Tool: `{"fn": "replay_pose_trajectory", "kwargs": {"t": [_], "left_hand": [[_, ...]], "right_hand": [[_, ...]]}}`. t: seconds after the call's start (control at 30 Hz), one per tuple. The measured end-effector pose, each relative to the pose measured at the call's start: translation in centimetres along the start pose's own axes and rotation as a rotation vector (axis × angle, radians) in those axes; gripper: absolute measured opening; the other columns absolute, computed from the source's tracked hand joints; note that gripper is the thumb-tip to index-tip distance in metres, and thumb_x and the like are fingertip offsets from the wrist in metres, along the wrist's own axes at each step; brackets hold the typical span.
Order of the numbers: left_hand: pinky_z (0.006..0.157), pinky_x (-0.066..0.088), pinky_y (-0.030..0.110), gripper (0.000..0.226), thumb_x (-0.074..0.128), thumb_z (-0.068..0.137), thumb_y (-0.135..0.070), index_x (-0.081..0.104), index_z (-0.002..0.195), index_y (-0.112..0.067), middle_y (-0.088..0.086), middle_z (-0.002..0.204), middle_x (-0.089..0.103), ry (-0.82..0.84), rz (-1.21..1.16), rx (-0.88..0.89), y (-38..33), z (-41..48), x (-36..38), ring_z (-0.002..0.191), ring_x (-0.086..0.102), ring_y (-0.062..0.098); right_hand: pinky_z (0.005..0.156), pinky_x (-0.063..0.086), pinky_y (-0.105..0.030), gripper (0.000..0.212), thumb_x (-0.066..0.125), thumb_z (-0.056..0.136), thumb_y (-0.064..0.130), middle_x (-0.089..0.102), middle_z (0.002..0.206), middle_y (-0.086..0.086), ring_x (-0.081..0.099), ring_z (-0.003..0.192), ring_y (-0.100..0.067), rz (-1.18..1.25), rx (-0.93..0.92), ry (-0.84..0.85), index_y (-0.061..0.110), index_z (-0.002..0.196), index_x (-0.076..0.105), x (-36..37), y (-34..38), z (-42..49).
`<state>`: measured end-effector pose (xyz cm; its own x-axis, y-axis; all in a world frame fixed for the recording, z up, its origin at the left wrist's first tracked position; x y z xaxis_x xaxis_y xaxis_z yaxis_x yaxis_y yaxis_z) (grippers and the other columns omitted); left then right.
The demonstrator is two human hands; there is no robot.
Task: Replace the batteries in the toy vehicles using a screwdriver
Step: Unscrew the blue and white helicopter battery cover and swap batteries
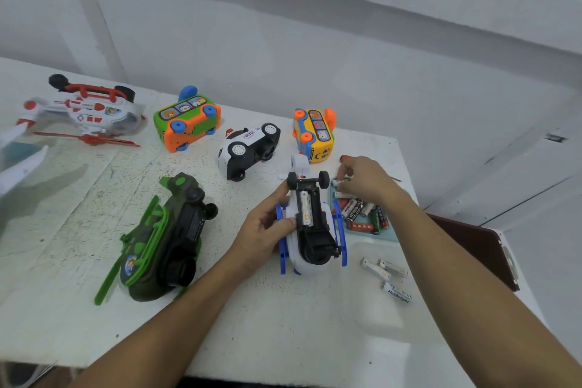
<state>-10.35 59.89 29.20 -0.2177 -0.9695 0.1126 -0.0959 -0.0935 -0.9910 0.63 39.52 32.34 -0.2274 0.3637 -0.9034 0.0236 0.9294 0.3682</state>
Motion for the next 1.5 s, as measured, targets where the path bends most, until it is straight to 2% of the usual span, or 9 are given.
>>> {"fn": "replay_pose_trajectory", "kwargs": {"t": [0.27,0.43,0.5,0.6,0.7,0.87,1.07,1.3,1.5], "left_hand": [[0.072,0.054,0.014,0.056,0.045,0.098,0.003,0.036,0.131,-0.04,-0.016,0.114,0.06,-0.009,-0.005,-0.005,0.2,0.1,0.1,0.095,0.066,-0.006],[0.07,0.053,0.012,0.056,0.045,0.098,0.002,0.033,0.134,-0.039,-0.012,0.119,0.057,-0.002,-0.007,-0.011,0.2,0.1,0.1,0.092,0.065,-0.01],[0.073,0.054,0.014,0.057,0.046,0.097,0.003,0.035,0.135,-0.038,-0.008,0.123,0.058,-0.001,-0.012,-0.001,0.2,0.1,0.1,0.096,0.066,-0.006],[0.08,0.053,0.015,0.054,0.047,0.096,0.005,0.046,0.122,-0.042,-0.005,0.135,0.054,-0.006,-0.02,0.02,0.2,0.1,0.0,0.105,0.064,0.002],[0.078,0.054,0.015,0.057,0.047,0.096,0.005,0.04,0.135,-0.036,-0.014,0.121,0.061,-0.003,-0.02,0.017,0.6,0.1,0.0,0.102,0.065,-0.002],[0.08,0.053,0.016,0.059,0.048,0.096,0.005,0.038,0.134,-0.039,-0.019,0.116,0.063,-0.021,-0.005,0.022,0.9,0.2,-0.1,0.104,0.065,-0.001],[0.08,0.054,0.017,0.061,0.048,0.096,0.005,0.038,0.133,-0.043,-0.013,0.118,0.063,-0.027,0.007,0.021,1.1,0.2,-0.1,0.104,0.066,0.002],[0.079,0.055,0.019,0.061,0.047,0.096,0.007,0.04,0.137,-0.038,-0.004,0.122,0.064,-0.01,0.003,0.027,1.2,0.1,0.0,0.104,0.067,0.009],[0.073,0.053,0.013,0.063,0.048,0.096,0.006,0.036,0.132,-0.045,-0.02,0.113,0.064,-0.006,0.008,0.029,1.0,0.2,-0.1,0.1,0.066,-0.002]], "right_hand": [[0.072,0.039,-0.025,0.016,0.064,0.083,0.0,0.057,0.095,0.0,0.056,0.093,-0.02,-0.094,-0.045,0.003,0.008,0.097,0.066,0.1,0.7,0.0],[0.073,0.04,-0.026,0.013,0.066,0.086,0.006,0.062,0.103,-0.004,0.058,0.096,-0.022,-0.025,-0.05,-0.013,0.011,0.098,0.065,-0.3,0.1,-0.1],[0.072,0.045,-0.028,0.01,0.065,0.088,0.008,0.066,0.105,-0.005,0.061,0.092,-0.021,0.199,0.011,-0.089,0.014,0.096,0.064,-0.8,-0.4,-0.7],[0.061,0.051,-0.025,0.012,0.068,0.089,0.008,0.07,0.106,-0.01,0.067,0.08,-0.021,0.851,0.169,-0.089,0.01,0.1,0.063,-1.9,0.2,-3.1],[0.054,0.052,-0.023,0.012,0.063,0.09,0.0,0.07,0.088,-0.009,0.068,0.07,-0.021,1.228,0.21,0.004,0.009,0.096,0.062,-2.3,2.0,-6.5],[0.055,0.052,-0.028,0.016,0.069,0.085,0.001,0.068,0.072,-0.007,0.066,0.062,-0.017,0.918,0.153,0.056,0.013,0.095,0.065,-1.7,4.9,-11.1],[0.074,0.059,-0.042,0.008,0.073,0.082,0.019,0.069,0.072,0.003,0.068,0.074,-0.016,0.461,0.128,-0.098,0.023,0.083,0.066,-1.0,6.5,-12.5],[0.07,0.052,-0.031,0.012,0.073,0.08,0.022,0.066,0.078,0.003,0.063,0.078,-0.012,0.324,0.164,-0.124,0.019,0.074,0.064,-0.3,7.6,-11.9],[0.068,0.061,-0.036,0.016,0.076,0.081,0.017,0.068,0.079,-0.004,0.069,0.071,-0.018,0.41,0.248,-0.011,0.014,0.08,0.061,-0.5,7.3,-11.0]]}}
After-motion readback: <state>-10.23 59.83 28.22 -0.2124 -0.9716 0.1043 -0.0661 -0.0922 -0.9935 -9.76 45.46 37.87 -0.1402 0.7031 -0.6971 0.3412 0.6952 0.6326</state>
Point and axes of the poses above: each hand's wrist, its own z-axis towards the middle knuckle, its own x-axis out of the palm, y = z × x, the point moved 2 cm from there along z, towards the middle knuckle
